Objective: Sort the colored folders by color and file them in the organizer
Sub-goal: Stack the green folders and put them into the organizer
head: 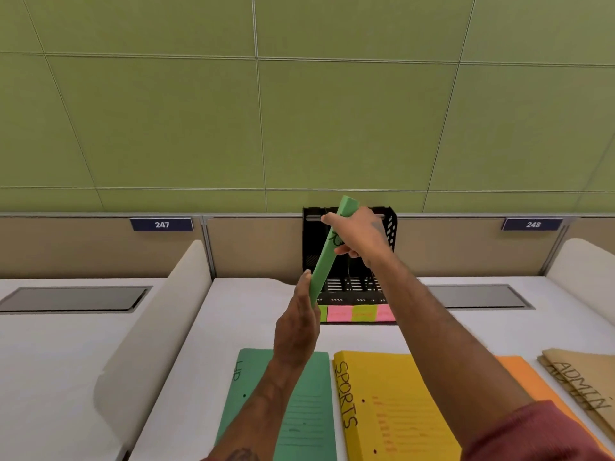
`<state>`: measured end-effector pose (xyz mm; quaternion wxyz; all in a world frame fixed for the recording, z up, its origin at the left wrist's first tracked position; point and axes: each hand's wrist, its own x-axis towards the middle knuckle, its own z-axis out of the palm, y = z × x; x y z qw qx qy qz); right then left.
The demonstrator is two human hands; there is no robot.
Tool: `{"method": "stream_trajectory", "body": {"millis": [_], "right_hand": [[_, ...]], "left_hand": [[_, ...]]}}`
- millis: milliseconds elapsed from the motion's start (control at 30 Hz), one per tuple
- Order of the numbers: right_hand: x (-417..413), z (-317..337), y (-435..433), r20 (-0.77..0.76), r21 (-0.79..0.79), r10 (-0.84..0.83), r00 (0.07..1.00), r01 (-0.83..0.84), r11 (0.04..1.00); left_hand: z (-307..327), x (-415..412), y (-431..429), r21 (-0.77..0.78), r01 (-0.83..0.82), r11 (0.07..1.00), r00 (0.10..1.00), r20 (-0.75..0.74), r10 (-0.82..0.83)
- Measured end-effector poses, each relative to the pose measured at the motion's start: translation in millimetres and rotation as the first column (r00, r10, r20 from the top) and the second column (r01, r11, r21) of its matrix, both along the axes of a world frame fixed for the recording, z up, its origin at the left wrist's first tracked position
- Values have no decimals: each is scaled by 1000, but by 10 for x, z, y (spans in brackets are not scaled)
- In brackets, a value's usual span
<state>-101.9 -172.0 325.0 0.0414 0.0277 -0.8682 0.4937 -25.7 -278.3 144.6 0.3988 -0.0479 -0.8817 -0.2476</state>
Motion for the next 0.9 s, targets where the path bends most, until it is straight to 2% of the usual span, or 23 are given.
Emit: {"method": "stream_trajectory", "body": {"millis": [100, 267, 467, 667, 900], "right_hand": [[-151, -21, 27, 21, -24, 13, 1000, -13, 1000], [-361, -20, 21, -54, -45, -38, 998, 36, 998], [-540, 34, -30, -214, 13, -92, 973, 97, 995], [-769, -1, -151, -349, -14, -135, 927, 139, 990], [-1151, -311, -323, -383, -50, -186, 905, 180, 982]], "left_hand": [[27, -167, 98, 21, 4, 1000, 1000, 0, -4], [-30, -419, 54, -4, 31, 1000, 997, 66, -30], [-267, -731, -306, -26, 51, 998, 955, 294, -41], [-594, -1114, -685, -230, 77, 970, 809, 583, 75], [-900, -1565, -901, -356, 160, 921, 645, 744, 176]]}}
